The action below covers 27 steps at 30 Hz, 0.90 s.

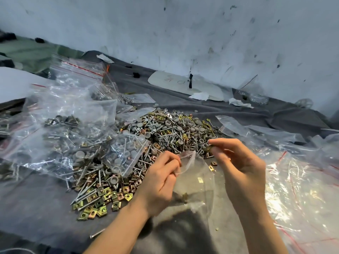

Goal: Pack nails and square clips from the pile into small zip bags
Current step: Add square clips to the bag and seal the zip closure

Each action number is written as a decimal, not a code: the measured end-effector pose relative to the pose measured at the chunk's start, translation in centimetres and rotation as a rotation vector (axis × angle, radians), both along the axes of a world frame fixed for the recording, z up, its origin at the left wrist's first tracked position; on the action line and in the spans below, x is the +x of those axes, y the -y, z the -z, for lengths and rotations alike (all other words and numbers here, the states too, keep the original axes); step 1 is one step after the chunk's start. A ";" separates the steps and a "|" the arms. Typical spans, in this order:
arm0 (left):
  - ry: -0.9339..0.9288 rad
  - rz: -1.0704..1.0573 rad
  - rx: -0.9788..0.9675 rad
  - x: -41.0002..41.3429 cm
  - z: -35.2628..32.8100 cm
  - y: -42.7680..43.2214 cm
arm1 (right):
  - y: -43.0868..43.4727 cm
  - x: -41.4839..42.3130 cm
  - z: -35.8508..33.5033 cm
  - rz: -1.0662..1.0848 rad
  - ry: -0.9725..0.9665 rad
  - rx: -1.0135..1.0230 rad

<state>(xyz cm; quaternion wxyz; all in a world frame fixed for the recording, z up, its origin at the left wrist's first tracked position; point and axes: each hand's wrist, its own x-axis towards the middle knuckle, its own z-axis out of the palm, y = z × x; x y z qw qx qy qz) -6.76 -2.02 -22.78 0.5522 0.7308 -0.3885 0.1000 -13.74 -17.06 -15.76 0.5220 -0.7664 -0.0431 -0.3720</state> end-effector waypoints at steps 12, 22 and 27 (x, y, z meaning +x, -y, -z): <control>0.012 0.080 -0.109 -0.3 -0.4 -0.5 | -0.4 0.8 0.1 -0.120 -0.241 -0.336; 0.030 -0.050 -0.211 -0.3 -0.4 -0.2 | 2.3 1.0 1.0 0.110 -0.135 -0.105; -0.064 -0.134 -0.237 -0.3 -0.5 0.0 | 5.0 2.1 4.9 0.310 -0.646 -0.371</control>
